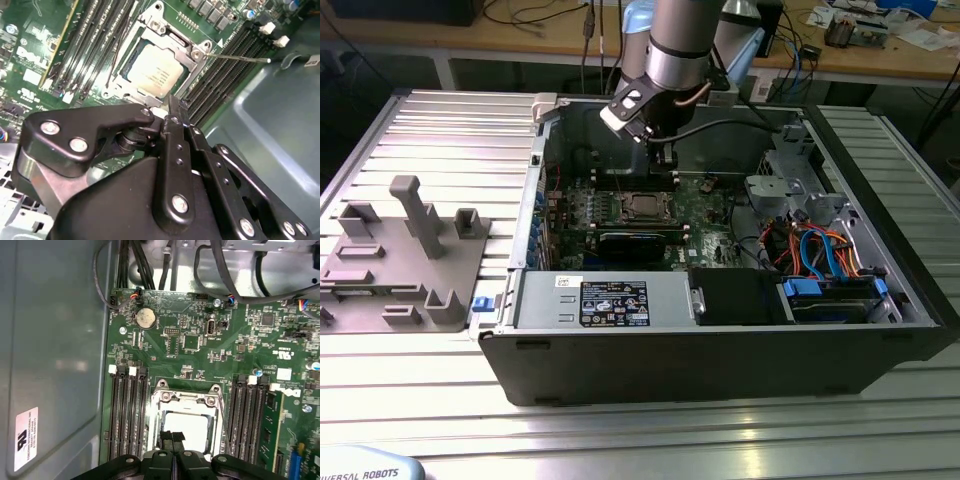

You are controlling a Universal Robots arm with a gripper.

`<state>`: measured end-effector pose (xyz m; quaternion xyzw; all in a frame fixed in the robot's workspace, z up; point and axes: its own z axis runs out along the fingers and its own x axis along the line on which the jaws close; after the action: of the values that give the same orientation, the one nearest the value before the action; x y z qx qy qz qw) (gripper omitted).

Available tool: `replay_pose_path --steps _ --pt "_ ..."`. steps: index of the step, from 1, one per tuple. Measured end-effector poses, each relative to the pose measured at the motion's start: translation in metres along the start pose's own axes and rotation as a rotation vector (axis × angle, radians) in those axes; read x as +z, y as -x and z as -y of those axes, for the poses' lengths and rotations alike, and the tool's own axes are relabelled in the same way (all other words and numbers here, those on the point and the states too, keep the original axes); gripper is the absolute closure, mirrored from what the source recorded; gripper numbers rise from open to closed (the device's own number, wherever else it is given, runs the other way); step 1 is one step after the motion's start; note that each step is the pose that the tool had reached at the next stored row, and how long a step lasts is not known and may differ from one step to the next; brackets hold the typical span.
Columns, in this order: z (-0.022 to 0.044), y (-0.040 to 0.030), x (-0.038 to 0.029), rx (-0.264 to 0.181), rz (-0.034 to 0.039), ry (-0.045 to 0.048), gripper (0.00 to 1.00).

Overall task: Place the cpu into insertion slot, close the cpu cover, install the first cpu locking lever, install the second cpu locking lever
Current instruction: 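Close the cpu cover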

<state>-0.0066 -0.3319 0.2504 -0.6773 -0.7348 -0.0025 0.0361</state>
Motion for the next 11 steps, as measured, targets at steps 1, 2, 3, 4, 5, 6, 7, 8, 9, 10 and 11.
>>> replay_pose_path --steps 1,2,3,4,5,6,7,8,9,10,11 --pt "-0.0001 0.0001 0.0000 0.001 0.0184 -0.0014 0.89" --pt "0.0000 0.0004 -0.0001 0.003 0.0403 -0.0032 0.89" --pt "0.0000 0.0007 -0.0002 0.003 0.0489 -0.0039 0.89" --pt "0.0000 0.0009 -0.0004 0.003 0.0509 -0.0042 0.89" --pt "-0.0001 0.0013 -0.0004 0.003 0.0515 -0.0046 0.89" --pt "-0.0001 0.0022 -0.0004 0.003 0.0515 -0.0048 0.89" --pt "0.0002 0.0050 -0.0006 0.004 0.0514 -0.0049 0.89" --pt "0.0003 0.0067 -0.0007 0.004 0.0514 -0.0049 0.89" --pt "0.0004 0.0074 -0.0007 0.004 0.0513 -0.0049 0.89" --pt "0.0005 0.0079 -0.0007 0.004 0.0512 -0.0048 0.89" --pt "0.0004 0.0079 -0.0007 0.004 0.0511 -0.0049 0.89"
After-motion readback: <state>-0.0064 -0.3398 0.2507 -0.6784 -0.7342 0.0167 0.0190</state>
